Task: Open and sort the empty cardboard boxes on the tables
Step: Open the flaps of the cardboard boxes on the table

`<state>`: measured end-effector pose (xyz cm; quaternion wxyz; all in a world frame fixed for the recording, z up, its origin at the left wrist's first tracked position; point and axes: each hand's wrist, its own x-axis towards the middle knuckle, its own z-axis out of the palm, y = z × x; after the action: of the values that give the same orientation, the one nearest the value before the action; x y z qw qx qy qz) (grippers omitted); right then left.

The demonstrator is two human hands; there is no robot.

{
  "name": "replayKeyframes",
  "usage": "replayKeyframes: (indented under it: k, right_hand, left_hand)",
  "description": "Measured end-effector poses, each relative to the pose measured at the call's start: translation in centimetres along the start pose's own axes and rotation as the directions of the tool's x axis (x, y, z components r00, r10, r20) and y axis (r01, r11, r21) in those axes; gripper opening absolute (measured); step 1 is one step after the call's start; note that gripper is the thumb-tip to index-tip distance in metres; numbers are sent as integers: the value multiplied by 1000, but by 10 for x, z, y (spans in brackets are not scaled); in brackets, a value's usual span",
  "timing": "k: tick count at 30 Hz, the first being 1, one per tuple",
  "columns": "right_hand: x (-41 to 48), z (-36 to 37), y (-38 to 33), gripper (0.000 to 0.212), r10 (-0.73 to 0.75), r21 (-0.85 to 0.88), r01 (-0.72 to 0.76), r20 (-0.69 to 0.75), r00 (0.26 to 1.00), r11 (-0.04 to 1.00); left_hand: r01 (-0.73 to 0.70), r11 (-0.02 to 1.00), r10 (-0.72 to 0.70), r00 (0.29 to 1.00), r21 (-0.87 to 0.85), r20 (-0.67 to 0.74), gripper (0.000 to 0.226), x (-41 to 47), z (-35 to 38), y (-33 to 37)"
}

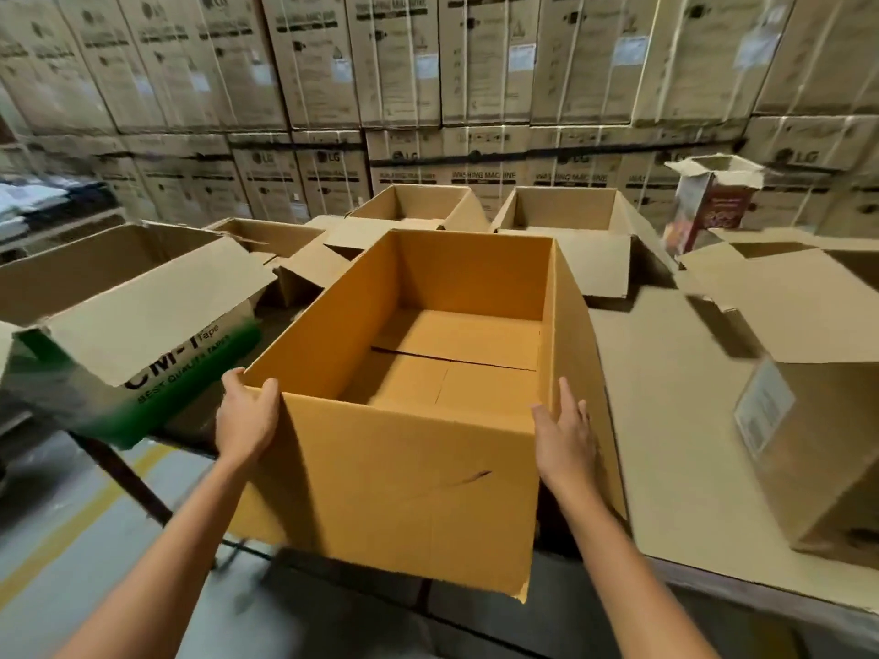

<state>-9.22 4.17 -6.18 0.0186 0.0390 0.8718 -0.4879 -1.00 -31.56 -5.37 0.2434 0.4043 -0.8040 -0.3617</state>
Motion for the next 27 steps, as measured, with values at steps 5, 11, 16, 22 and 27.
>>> replayKeyframes:
  k: [5, 11, 16, 22, 27]
  right_hand:
    - [-14, 15, -6, 64, 209, 146, -183, -189, 960, 972]
    - [-40, 25, -24, 80, 458, 400, -357, -194, 867, 844]
    - [-35, 30, -12, 97, 579, 599, -445, -38, 815, 666]
    - [-36, 25, -11, 43, 445, 654, -379, 71, 893, 655]
    - [-60, 7, -29, 21, 404, 641, -361, 86, 911, 677]
  left_hand:
    - [-25, 990, 44, 989, -137, 138, 49, 14, -9, -4]
    - [-90, 964, 147, 964, -248, 221, 56, 29, -7, -17]
    - [-41, 936, 147, 948, -348, 282, 57, 49, -7, -17]
    - [77, 881, 48, 967, -468, 250, 44, 59, -4, -12]
    - [27, 841, 85, 980, -541, 180, 43, 55, -7, -2]
